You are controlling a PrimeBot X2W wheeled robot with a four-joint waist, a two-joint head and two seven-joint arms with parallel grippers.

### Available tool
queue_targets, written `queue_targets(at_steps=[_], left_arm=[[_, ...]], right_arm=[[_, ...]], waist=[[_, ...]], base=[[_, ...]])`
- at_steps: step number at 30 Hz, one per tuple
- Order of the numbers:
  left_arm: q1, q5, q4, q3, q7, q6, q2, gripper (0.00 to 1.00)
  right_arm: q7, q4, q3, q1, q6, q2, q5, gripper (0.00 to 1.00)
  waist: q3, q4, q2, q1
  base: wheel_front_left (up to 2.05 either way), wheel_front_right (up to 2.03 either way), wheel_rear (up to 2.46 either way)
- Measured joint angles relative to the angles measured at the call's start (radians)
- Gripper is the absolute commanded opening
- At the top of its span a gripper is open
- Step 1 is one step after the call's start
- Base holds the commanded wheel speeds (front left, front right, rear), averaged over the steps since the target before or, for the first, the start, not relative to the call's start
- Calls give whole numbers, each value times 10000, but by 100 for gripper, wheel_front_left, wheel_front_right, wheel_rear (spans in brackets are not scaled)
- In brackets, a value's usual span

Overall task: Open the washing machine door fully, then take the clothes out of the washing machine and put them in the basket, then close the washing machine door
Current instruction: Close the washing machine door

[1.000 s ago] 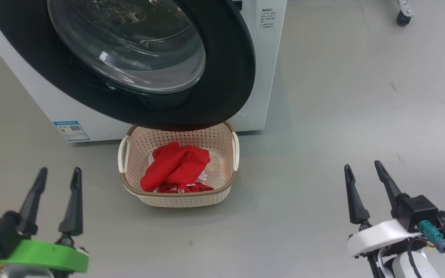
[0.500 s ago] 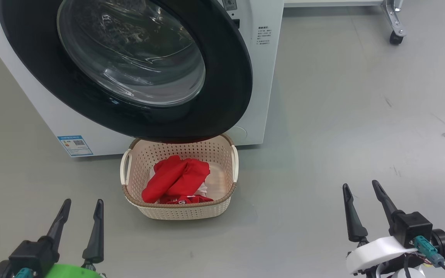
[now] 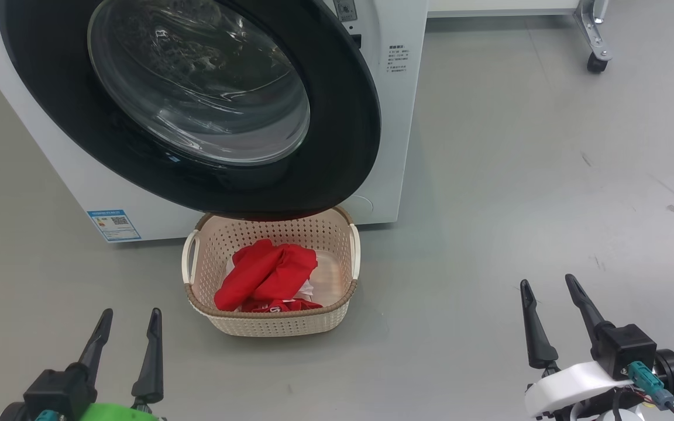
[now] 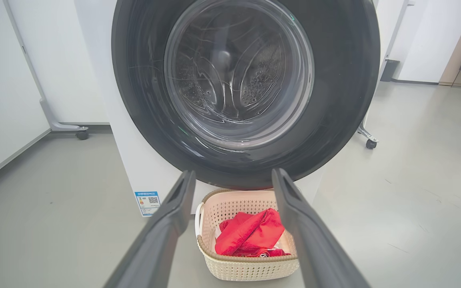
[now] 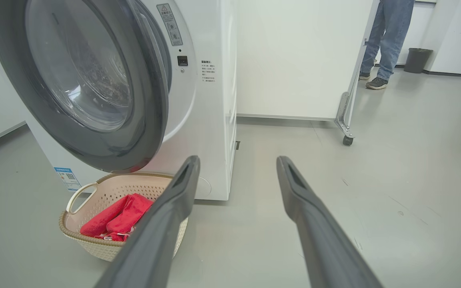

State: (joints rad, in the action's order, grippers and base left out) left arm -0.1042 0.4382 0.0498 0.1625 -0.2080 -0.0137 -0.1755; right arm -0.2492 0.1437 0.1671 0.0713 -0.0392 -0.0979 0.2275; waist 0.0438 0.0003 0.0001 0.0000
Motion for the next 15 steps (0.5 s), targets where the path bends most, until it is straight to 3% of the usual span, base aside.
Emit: queue_targets(at_steps=[12, 14, 15], left_arm=[[2, 0, 184, 6, -102, 94, 63, 100], [2, 0, 217, 8, -104, 94, 71, 100], [2, 0, 232, 8, -105, 94, 73, 100]], right_arm=[[0, -104, -8, 1, -4, -2, 0, 100], [0, -127, -15, 2, -4, -2, 0, 40], [0, -150, -21, 2, -4, -2, 0, 0]], waist=[[3, 3, 0, 0], [-1, 3, 0, 0], [-2, 4, 0, 0]], base=[[0, 0, 0], [0, 0, 0], [0, 0, 0]])
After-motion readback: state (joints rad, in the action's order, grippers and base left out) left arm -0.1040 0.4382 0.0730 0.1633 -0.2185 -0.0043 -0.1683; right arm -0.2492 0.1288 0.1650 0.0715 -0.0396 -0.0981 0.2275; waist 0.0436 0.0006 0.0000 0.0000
